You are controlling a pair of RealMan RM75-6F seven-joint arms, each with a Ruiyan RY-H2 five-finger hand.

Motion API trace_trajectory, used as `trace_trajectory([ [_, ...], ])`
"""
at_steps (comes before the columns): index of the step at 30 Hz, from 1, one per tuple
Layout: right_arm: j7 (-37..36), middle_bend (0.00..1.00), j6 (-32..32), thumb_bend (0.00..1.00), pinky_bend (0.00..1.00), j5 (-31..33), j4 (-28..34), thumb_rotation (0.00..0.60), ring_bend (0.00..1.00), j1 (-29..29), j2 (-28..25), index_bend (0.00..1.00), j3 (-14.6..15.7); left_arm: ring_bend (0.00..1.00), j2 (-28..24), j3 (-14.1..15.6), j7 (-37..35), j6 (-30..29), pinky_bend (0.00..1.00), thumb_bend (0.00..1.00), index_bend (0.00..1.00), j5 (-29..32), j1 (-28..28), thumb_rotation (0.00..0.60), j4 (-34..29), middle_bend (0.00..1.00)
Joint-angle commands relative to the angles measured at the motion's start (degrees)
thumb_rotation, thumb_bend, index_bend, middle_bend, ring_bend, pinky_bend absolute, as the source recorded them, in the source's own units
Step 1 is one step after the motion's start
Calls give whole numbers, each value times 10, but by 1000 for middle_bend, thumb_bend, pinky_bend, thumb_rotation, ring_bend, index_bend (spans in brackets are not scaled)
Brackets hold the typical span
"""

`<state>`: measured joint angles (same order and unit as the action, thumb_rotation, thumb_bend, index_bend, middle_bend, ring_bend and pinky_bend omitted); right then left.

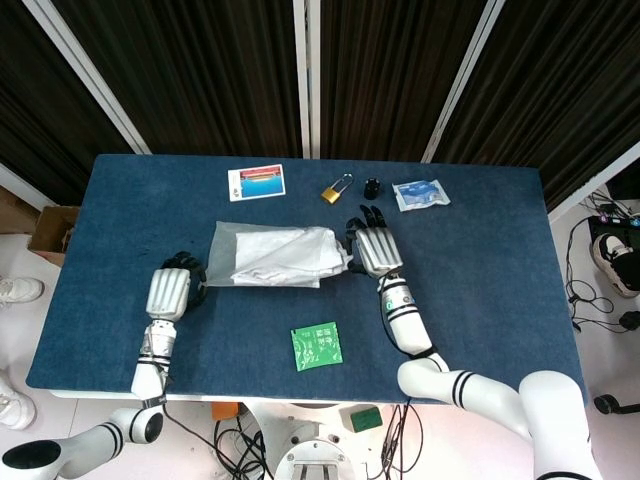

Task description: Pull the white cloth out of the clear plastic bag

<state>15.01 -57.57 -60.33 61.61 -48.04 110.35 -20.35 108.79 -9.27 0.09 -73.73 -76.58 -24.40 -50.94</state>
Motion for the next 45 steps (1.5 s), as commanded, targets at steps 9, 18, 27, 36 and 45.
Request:
trace_trajectory([
  [9, -60, 323, -52, 778, 0, -51, 63, 600, 40, 83, -80, 784, 51, 229, -37, 27, -6, -36, 335, 540, 705, -26, 36, 600, -27, 419],
  [18, -105, 323, -112, 778, 0, -74, 98, 600, 46, 146, -149, 789, 58, 230, -43, 29, -8, -34, 333, 545, 705, -28, 45, 600, -17, 417],
  [27, -115, 323, -113, 778, 0, -51, 78, 600, 46, 187, -192, 790, 60, 230, -46, 26, -19, -34, 330, 549, 701, -28, 50, 600, -13, 417],
  [36, -56, 130, -8, 405, 0, 10, 112, 600, 0, 195, -251, 333, 83, 187, -71, 39, 10, -6, 282, 279, 423, -32, 48, 600, -60, 303],
  [45, 2, 0, 59, 0, 0, 78, 292, 600, 0, 203, -428, 0, 99, 106, -226, 26, 11, 5, 232, 51, 167, -7, 66, 600, -268, 172],
])
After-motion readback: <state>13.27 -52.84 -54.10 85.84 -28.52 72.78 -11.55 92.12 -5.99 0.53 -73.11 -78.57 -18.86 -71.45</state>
